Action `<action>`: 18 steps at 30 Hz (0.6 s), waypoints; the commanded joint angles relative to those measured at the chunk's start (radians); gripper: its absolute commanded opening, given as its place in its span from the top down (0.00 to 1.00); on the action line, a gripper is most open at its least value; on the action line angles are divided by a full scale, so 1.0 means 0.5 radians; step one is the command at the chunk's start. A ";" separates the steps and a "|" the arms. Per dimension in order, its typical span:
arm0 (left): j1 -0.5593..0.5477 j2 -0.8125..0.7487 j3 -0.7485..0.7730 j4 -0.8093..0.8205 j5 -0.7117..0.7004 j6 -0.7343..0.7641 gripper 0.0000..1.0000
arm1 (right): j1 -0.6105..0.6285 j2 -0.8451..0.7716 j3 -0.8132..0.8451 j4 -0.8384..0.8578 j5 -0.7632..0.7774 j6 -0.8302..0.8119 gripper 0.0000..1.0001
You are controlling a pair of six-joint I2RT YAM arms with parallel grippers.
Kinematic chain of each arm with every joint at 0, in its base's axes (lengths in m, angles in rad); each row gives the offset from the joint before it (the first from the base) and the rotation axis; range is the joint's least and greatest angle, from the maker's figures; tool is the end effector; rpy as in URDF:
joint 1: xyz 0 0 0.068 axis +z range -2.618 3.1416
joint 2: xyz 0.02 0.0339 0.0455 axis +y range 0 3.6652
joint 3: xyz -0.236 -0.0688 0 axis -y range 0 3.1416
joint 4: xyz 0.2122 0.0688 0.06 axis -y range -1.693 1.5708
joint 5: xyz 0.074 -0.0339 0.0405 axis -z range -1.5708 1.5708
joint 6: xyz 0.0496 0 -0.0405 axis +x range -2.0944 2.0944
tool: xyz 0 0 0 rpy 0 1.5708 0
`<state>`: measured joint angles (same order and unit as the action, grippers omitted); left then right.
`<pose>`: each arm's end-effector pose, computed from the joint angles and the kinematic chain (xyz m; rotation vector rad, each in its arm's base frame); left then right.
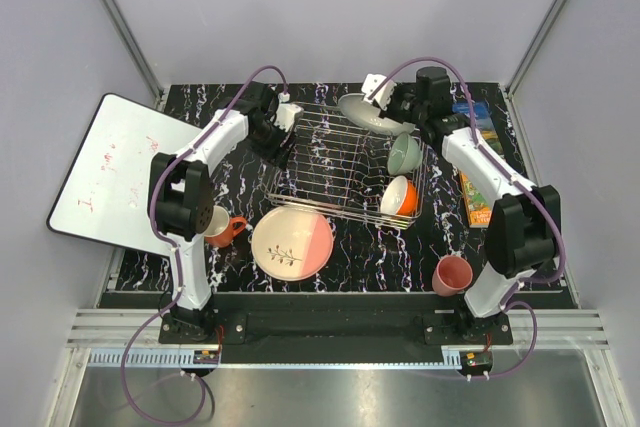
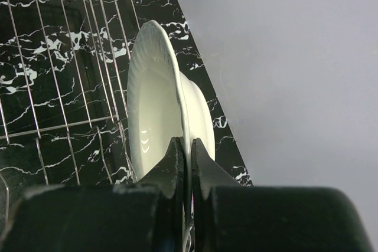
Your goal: Load the mixed dishes into the dish rack
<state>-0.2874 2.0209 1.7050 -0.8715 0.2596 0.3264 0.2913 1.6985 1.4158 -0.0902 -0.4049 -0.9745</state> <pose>0.3691 -0.1224 0.2040 0.8919 2.5851 -0.3464 0.3602 0.1284 0.3024 -1.3345 1.3704 -0.0668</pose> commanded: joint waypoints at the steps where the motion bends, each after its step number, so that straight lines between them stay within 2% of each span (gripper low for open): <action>1: -0.014 -0.026 0.063 0.016 -0.013 0.025 0.28 | -0.012 0.085 0.089 0.229 -0.037 0.105 1.00; 3: -0.011 -0.026 0.051 0.019 -0.007 0.028 0.27 | -0.009 0.079 0.083 0.242 -0.046 0.123 1.00; 7: -0.011 -0.023 0.054 0.016 -0.016 0.038 0.26 | -0.009 0.015 0.016 0.288 -0.049 0.160 0.91; 18: -0.017 -0.044 0.051 0.016 -0.019 0.044 0.26 | -0.012 -0.108 -0.181 0.457 0.067 0.182 0.77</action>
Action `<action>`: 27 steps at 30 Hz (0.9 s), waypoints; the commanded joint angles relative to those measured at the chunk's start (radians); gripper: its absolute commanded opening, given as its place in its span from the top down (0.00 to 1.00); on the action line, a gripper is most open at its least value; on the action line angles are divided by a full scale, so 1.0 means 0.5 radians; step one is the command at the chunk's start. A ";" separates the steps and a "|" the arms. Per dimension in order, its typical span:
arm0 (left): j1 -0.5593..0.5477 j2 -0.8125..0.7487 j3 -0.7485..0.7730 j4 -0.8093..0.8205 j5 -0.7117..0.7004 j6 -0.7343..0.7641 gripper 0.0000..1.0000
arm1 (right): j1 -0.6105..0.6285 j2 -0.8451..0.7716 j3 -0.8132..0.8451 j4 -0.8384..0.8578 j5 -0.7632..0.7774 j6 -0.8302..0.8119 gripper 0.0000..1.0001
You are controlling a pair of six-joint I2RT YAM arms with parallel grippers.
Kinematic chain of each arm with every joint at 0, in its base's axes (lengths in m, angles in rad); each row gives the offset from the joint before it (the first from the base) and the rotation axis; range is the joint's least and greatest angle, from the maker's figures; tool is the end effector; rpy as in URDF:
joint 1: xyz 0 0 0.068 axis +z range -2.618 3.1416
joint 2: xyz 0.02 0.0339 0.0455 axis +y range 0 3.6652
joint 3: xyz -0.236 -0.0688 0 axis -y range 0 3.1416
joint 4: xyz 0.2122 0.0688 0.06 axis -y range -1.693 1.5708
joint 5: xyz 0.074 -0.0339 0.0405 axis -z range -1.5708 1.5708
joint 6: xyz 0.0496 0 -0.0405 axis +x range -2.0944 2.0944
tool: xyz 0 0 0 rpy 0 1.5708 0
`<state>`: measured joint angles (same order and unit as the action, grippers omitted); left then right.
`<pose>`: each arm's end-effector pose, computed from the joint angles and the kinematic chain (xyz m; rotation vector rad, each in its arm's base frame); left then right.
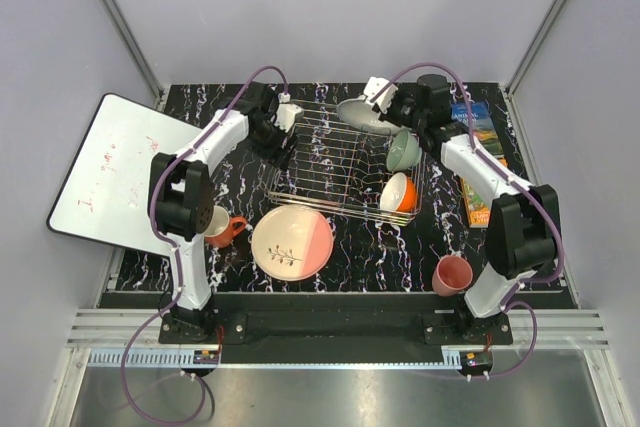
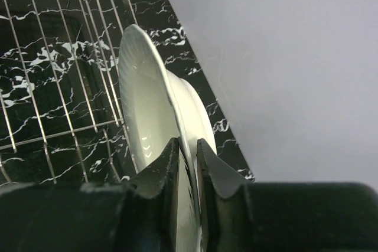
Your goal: Load the mixed dishes into the dish rack
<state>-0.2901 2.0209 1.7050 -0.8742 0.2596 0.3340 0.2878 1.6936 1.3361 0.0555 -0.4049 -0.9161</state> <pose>0.3685 -0.1233 0.2039 0.9055 2.5827 -0.3455 0.3616 0.1274 0.2941 -1.2623 1.3499 -0.0588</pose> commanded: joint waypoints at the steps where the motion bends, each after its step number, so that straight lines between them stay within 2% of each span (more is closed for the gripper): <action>1: -0.012 -0.044 0.045 0.021 -0.013 0.032 0.26 | -0.005 -0.101 -0.043 0.208 0.089 0.068 0.76; 3: -0.012 -0.044 0.041 0.021 -0.016 0.028 0.26 | -0.002 -0.089 -0.052 0.242 0.110 0.083 0.65; 5: -0.015 -0.044 0.032 0.021 -0.013 0.028 0.26 | -0.002 -0.080 -0.028 0.257 0.123 0.114 0.64; 7: -0.021 -0.047 0.026 0.021 -0.013 0.028 0.25 | -0.005 -0.062 0.006 0.260 0.126 0.123 0.54; 12: -0.024 -0.059 -0.001 0.030 -0.010 0.044 0.25 | -0.005 -0.009 0.067 0.282 0.156 0.163 0.49; 15: -0.024 -0.063 -0.011 0.036 -0.019 0.053 0.25 | -0.005 0.024 0.113 0.300 0.181 0.176 0.30; 16: -0.027 -0.066 -0.014 0.036 -0.019 0.053 0.25 | -0.005 0.034 0.144 0.300 0.184 0.185 0.16; 18: -0.027 -0.072 -0.011 0.036 -0.025 0.056 0.24 | -0.005 0.055 0.178 0.282 0.184 0.224 0.07; 23: -0.027 -0.118 -0.001 0.033 -0.062 0.047 0.22 | -0.005 0.009 0.181 0.279 0.184 0.304 0.00; 27: -0.030 -0.194 0.005 0.015 -0.084 0.053 0.19 | -0.002 -0.089 0.132 0.263 0.181 0.298 0.00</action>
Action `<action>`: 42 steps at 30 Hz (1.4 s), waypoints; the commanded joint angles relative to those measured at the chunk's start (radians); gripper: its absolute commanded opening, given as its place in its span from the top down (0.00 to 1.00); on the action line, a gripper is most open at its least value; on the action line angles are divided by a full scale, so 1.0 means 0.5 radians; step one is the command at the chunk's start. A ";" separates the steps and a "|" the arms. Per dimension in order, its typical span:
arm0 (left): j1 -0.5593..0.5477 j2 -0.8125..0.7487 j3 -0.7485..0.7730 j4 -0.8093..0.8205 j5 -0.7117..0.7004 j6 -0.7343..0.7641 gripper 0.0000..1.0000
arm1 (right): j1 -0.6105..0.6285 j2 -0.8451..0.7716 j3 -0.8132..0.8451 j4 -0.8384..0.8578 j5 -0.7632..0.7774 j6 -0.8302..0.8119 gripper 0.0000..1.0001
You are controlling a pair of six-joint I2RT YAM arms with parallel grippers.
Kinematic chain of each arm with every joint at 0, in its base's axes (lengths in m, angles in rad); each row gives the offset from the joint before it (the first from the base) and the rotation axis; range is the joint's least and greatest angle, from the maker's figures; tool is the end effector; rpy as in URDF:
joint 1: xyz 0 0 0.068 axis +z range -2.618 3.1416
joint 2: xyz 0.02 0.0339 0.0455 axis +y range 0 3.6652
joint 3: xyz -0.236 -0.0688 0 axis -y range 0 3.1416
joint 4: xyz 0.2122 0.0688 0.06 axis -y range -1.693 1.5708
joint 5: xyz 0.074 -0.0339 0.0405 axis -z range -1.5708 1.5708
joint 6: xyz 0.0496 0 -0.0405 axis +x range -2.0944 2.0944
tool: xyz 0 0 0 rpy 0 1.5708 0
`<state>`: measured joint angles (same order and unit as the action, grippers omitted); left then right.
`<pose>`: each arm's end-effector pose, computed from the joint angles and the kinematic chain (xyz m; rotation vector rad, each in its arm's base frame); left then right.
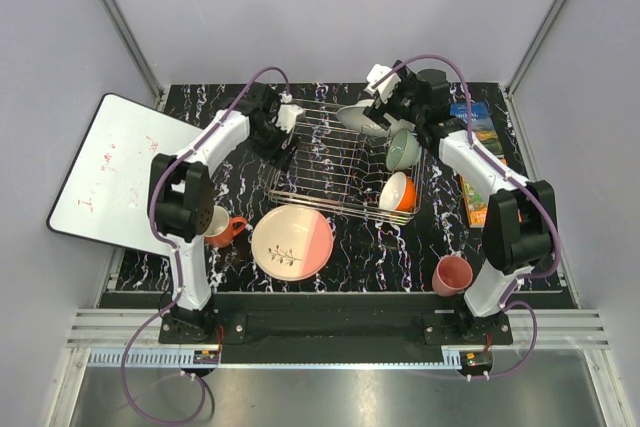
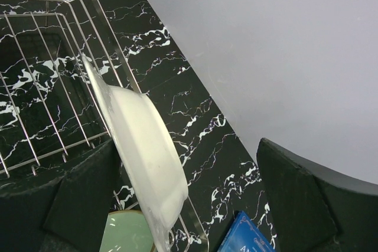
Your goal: Load the mixed dishes into the dish rack
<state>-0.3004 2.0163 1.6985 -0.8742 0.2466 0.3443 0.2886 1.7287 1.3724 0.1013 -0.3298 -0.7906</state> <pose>0.3662 -0.1261 0.2037 0.9298 2.5783 -0.3280 0.3731 0.1275 0.2983 -1.1217 1.4232 -0.0552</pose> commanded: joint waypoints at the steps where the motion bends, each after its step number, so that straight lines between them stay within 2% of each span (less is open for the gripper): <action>1: -0.007 -0.198 0.015 0.015 -0.067 0.029 0.19 | 0.000 -0.174 0.038 0.166 0.028 0.047 0.00; 5: -0.007 -0.247 -0.001 -0.003 -0.076 0.014 0.15 | 0.000 -0.254 -0.005 0.114 0.015 0.059 0.00; 6: -0.007 -0.256 -0.001 -0.007 -0.079 0.014 0.01 | 0.000 -0.279 -0.038 0.104 0.012 0.078 0.00; 15: -0.013 -0.378 0.097 -0.074 -0.226 0.008 0.01 | 0.067 -0.625 -0.406 0.169 0.089 0.259 0.00; 21: -0.007 -0.495 0.058 -0.160 -0.285 -0.014 0.01 | 0.119 -0.837 -0.487 0.144 0.150 0.354 0.00; 24: 0.018 -0.584 0.045 -0.197 -0.239 -0.099 0.01 | 0.180 -0.963 -0.475 0.117 0.282 0.583 0.01; 26: 0.039 -0.590 0.146 -0.291 -0.190 -0.139 0.01 | 0.214 -1.018 -0.371 -0.078 0.273 0.994 0.00; 28: 0.113 -0.602 0.189 -0.445 0.009 -0.191 0.01 | 0.278 -1.046 -0.312 -0.233 0.297 1.358 0.00; 31: 0.128 -0.700 0.147 -0.626 0.102 -0.137 0.05 | 0.545 -1.146 -0.406 -0.371 0.545 1.553 0.00; 35: 0.073 -0.989 -0.298 -0.614 -0.039 0.096 0.10 | 0.794 -1.279 -0.762 -0.405 0.522 1.912 0.00; 39: -0.061 -1.188 -0.672 -0.531 -0.155 0.161 0.29 | 0.914 -1.349 -1.112 -0.341 0.473 2.314 0.00; 42: -0.172 -1.256 -0.856 -0.504 -0.162 0.152 0.31 | 0.978 -1.411 -1.321 -0.270 0.451 2.483 0.00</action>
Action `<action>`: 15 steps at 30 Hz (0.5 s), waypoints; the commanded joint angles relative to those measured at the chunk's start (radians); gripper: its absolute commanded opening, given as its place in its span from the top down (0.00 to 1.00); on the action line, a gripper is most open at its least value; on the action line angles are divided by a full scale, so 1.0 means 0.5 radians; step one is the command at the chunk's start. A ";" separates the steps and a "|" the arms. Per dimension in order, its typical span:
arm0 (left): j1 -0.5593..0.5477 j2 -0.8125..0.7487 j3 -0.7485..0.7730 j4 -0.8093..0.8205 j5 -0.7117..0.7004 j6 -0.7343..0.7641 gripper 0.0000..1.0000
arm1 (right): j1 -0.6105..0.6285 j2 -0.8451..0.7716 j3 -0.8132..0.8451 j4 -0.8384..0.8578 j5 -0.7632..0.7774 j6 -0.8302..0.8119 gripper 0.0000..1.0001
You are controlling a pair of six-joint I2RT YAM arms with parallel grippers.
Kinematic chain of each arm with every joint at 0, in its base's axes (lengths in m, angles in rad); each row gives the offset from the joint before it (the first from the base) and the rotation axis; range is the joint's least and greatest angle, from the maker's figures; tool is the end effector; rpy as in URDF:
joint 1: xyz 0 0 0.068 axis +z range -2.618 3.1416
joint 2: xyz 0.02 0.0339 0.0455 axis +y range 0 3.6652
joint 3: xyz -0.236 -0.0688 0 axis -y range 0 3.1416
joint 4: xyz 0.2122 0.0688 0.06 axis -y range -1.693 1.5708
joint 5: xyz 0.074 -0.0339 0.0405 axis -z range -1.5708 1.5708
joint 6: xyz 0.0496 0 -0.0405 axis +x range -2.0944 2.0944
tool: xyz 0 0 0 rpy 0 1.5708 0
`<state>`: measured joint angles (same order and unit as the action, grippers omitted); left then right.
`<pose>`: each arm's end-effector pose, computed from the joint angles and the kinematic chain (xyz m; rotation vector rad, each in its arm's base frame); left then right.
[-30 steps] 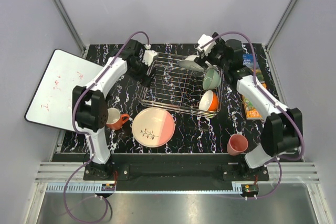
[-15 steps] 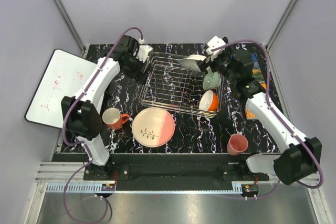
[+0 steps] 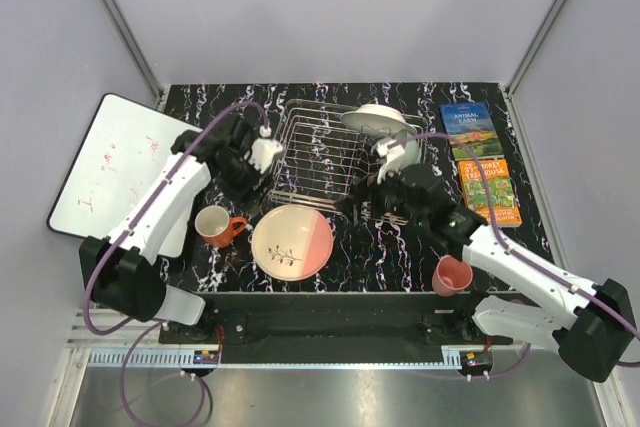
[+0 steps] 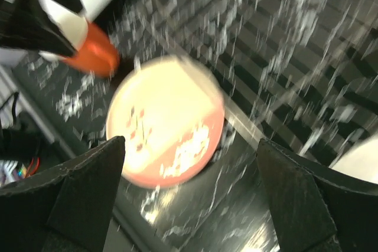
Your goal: Load the mixed dishes into the dish rack
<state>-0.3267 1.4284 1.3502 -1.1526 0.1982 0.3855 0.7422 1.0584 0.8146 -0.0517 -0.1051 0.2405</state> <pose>0.2276 -0.0874 0.2747 1.0154 2.5936 -0.2627 0.1753 0.1679 0.2903 -0.5539 1.8576 0.7669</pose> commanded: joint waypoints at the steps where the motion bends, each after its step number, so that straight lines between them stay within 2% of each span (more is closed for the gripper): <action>1: -0.144 -0.099 -0.218 0.066 -0.056 0.064 0.31 | 0.086 -0.061 -0.242 0.051 -0.011 0.485 0.03; 6: -0.242 -0.029 -0.350 0.207 -0.083 0.057 0.20 | 0.129 0.101 -0.301 0.174 -0.017 0.586 0.11; 10: -0.245 0.088 -0.406 0.314 -0.099 0.045 0.01 | 0.194 0.212 -0.282 0.189 0.063 0.565 0.12; 15: -0.245 0.278 -0.397 0.437 -0.123 0.057 0.01 | 0.194 0.291 -0.282 0.180 0.146 0.550 0.11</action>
<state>-0.4469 1.5108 1.1511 -1.0210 0.1661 0.4099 0.8318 1.1778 0.6468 -0.0177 -0.0883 0.5018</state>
